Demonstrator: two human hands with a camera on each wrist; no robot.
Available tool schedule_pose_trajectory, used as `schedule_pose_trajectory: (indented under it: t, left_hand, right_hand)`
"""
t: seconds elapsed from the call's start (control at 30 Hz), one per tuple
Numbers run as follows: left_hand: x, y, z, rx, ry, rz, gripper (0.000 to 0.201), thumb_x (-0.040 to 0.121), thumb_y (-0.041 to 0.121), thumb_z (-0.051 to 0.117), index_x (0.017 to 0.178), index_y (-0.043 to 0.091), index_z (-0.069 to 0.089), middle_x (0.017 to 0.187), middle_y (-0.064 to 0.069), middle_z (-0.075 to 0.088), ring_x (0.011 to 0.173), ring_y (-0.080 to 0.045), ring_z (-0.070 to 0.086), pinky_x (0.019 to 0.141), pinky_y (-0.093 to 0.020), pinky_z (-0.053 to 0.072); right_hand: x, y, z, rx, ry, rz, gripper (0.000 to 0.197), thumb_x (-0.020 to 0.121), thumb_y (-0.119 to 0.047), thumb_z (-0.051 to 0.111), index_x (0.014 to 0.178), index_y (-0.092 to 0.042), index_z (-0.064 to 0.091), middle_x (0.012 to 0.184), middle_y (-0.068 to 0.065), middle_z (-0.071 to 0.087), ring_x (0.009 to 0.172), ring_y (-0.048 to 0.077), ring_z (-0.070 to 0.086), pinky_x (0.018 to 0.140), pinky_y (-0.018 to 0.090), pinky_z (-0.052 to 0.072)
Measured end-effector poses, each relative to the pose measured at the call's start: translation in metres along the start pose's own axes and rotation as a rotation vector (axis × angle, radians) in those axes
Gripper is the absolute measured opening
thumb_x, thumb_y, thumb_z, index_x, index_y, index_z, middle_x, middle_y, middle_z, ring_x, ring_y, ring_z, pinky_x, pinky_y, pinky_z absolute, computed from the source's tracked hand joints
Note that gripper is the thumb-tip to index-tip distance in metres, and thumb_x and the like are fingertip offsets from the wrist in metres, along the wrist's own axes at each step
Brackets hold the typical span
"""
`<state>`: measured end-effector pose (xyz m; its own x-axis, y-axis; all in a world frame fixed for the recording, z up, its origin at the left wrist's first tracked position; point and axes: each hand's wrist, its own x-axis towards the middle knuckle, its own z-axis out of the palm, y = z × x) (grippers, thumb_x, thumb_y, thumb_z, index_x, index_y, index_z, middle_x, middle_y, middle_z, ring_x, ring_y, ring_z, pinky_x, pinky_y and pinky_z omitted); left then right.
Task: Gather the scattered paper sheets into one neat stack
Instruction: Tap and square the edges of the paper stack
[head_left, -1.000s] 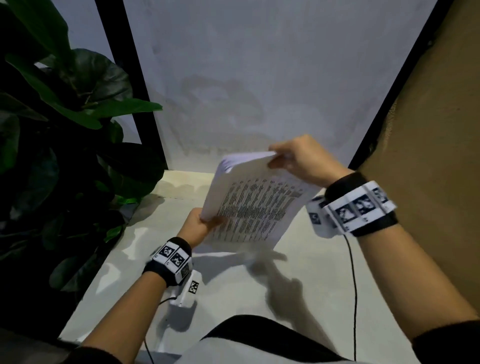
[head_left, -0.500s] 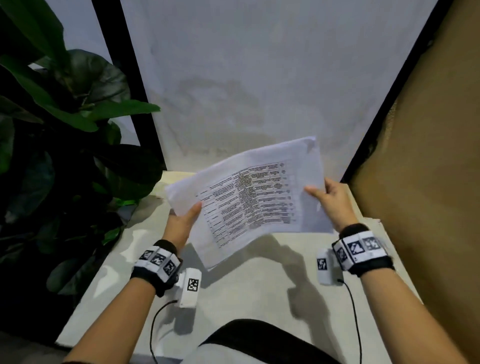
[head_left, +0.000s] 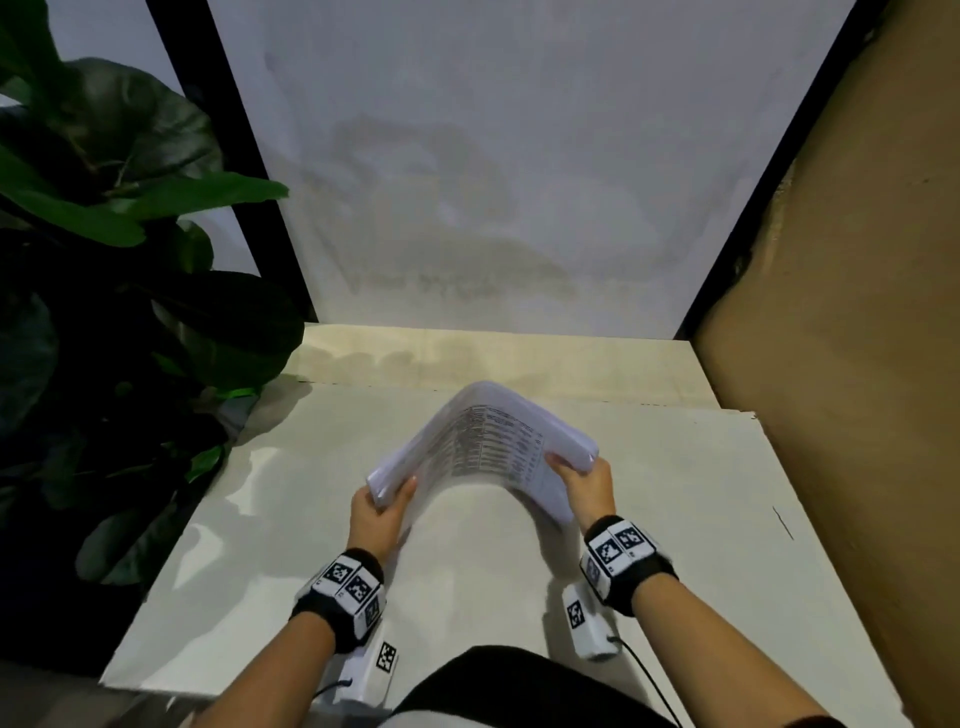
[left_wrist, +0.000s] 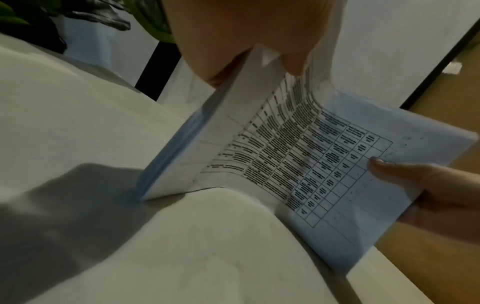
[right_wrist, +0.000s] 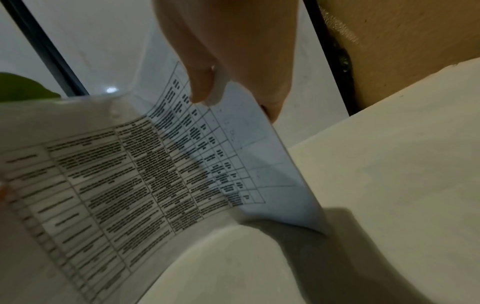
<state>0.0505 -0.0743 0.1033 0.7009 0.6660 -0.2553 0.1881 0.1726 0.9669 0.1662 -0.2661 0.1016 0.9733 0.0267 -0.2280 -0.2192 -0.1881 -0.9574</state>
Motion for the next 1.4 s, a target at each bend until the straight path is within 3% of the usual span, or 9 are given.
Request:
schedule_pose_trajectory:
  t: [0.2,0.4,0.67,0.77,0.87,0.93,1.13,1.3,1.4]
  left_hand:
    - [0.0,0.006,-0.002,0.008,0.008,0.007,0.015,0.085,0.008,0.058,0.099,0.006,0.053,0.075,0.004,0.055,0.069,-0.008,0.052,0.046,-0.004,0.045]
    - [0.026,0.023,-0.016,0.055,0.026,0.068,0.048,0.077,0.012,0.068,0.12,0.001,0.05,0.112,-0.014,0.059,0.11,-0.034,0.056,0.089,-0.038,0.048]
    - [0.038,0.099,0.012,0.837,0.254,0.71,0.114,0.064,0.041,0.075,0.144,0.013,0.0,0.155,-0.018,-0.004,0.143,-0.032,-0.008,0.107,-0.045,-0.016]
    - [0.04,0.119,0.024,0.553,-0.074,0.733,0.094,0.07,0.03,0.073,0.144,0.026,0.015,0.15,-0.004,0.03,0.138,-0.015,0.028,0.117,-0.042,0.014]
    - [0.033,0.131,0.018,0.441,-0.244,0.791,0.045,0.076,0.01,0.068,0.119,0.017,0.056,0.092,0.019,0.07,0.076,0.017,0.059,0.077,-0.026,0.053]
    - [0.028,0.132,0.016,0.488,-0.269,0.84,0.02,0.077,0.004,0.065,0.097,0.007,0.066,0.053,0.037,0.06,0.052,0.015,0.055,0.055,-0.011,0.044]
    - [0.018,0.128,0.008,0.259,-0.157,0.751,0.021,0.078,-0.003,0.061,0.097,0.005,0.061,0.049,0.037,0.058,0.05,0.013,0.055,0.051,-0.006,0.043]
    - [0.017,0.12,-0.001,0.113,-0.101,0.643,0.02,0.079,-0.002,0.06,0.099,0.0,0.063,0.057,0.031,0.064,0.056,0.011,0.058,0.057,-0.009,0.049]
    - [0.009,0.117,0.004,0.016,-0.044,0.627,0.017,0.081,-0.003,0.058,0.089,0.012,0.063,0.061,0.03,0.066,0.059,0.012,0.059,0.059,-0.006,0.049]
  right_hand:
    - [0.002,0.005,-0.001,0.01,-0.021,0.022,0.025,0.078,-0.006,0.067,0.102,-0.004,0.062,0.099,0.016,0.064,0.093,0.027,0.06,0.085,0.037,0.05]
    - [0.01,-0.049,-0.011,-0.158,0.045,-0.178,0.016,0.082,-0.011,0.063,0.071,0.001,0.062,0.07,0.011,0.055,0.069,0.017,0.046,0.051,0.026,0.036]
    - [-0.025,-0.167,0.001,-0.772,-0.199,-0.775,0.017,0.089,-0.02,0.055,0.083,-0.013,0.069,0.065,0.003,0.057,0.061,0.019,0.047,0.052,0.023,0.027]
    - [-0.04,-0.182,0.016,-1.002,-0.225,-0.942,0.019,0.092,-0.015,0.047,0.091,-0.016,0.066,0.076,0.008,0.066,0.067,0.019,0.046,0.06,0.023,0.029]
    - [-0.042,-0.191,0.016,-1.096,-0.249,-0.958,0.022,0.091,-0.013,0.046,0.096,-0.02,0.066,0.081,0.008,0.067,0.07,0.022,0.049,0.063,0.027,0.031]
    - [-0.041,-0.195,0.012,-1.123,-0.291,-0.949,0.019,0.091,-0.018,0.049,0.096,-0.022,0.068,0.082,0.006,0.068,0.075,0.023,0.057,0.063,0.028,0.034]
    - [-0.014,-0.204,-0.025,-1.068,-0.268,-0.768,0.018,0.081,-0.028,0.065,0.095,-0.018,0.072,0.082,0.011,0.068,0.075,0.027,0.059,0.061,0.029,0.038]
    - [0.003,-0.176,-0.038,-0.224,-0.352,-0.448,0.01,0.077,-0.008,0.068,0.071,-0.017,0.067,0.055,-0.01,0.067,0.055,-0.006,0.059,0.062,0.021,0.046]
    - [-0.007,-0.149,-0.022,0.083,-0.316,-0.328,0.011,0.082,-0.011,0.061,0.091,-0.006,0.066,0.074,-0.006,0.07,0.068,0.006,0.065,0.071,0.022,0.054]
